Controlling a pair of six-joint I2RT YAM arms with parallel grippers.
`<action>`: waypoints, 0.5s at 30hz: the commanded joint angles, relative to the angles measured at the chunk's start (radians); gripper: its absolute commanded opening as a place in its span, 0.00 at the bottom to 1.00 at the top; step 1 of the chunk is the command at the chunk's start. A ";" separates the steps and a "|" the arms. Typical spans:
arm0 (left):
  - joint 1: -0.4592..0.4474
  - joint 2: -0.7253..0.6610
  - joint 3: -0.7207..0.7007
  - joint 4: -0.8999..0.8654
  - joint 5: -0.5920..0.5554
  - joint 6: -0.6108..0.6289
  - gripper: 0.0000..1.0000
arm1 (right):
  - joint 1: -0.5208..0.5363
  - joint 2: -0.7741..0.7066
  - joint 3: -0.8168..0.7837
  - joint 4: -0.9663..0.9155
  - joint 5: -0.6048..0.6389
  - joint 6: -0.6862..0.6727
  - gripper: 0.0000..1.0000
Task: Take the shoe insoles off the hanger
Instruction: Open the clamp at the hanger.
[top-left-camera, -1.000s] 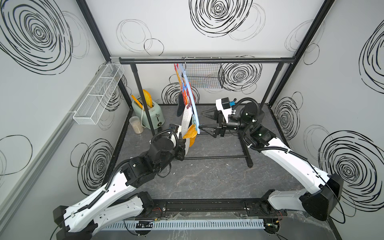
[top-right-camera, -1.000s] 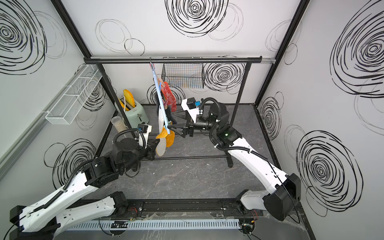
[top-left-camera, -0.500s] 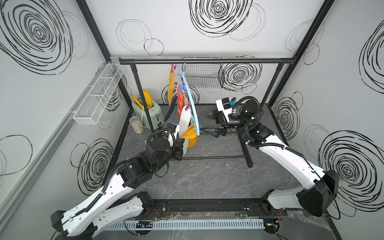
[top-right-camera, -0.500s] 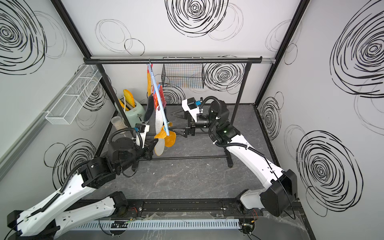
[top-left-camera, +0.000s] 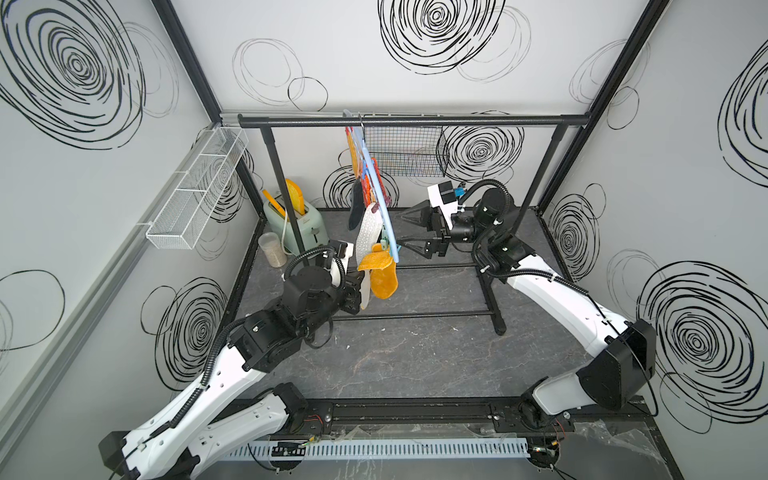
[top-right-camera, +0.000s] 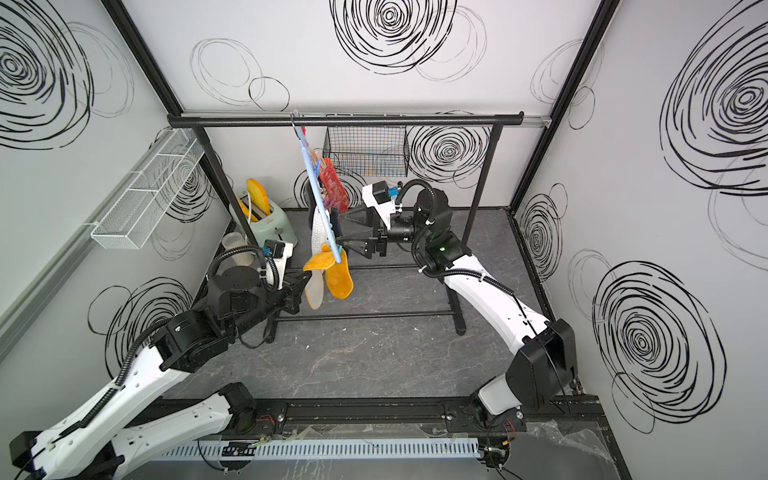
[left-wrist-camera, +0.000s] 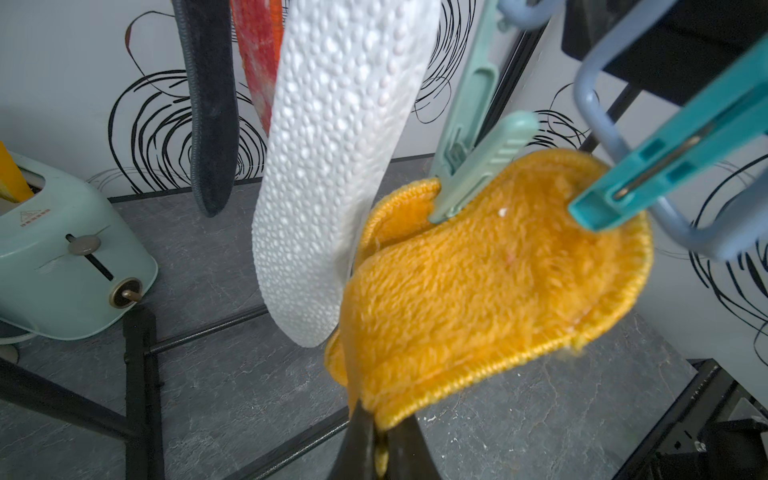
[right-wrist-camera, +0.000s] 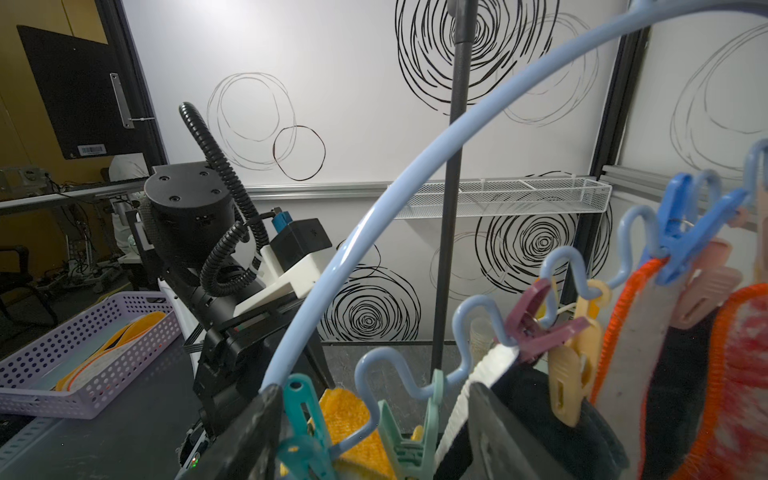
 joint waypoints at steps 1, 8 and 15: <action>0.018 -0.004 0.039 0.042 0.035 0.016 0.12 | -0.007 0.008 0.022 0.058 0.002 0.019 0.71; 0.028 0.004 0.064 0.032 0.036 0.032 0.11 | -0.007 0.009 0.019 0.068 0.036 0.056 0.72; 0.030 0.022 0.153 -0.021 -0.004 0.072 0.11 | -0.016 -0.092 -0.023 -0.025 0.267 0.124 0.78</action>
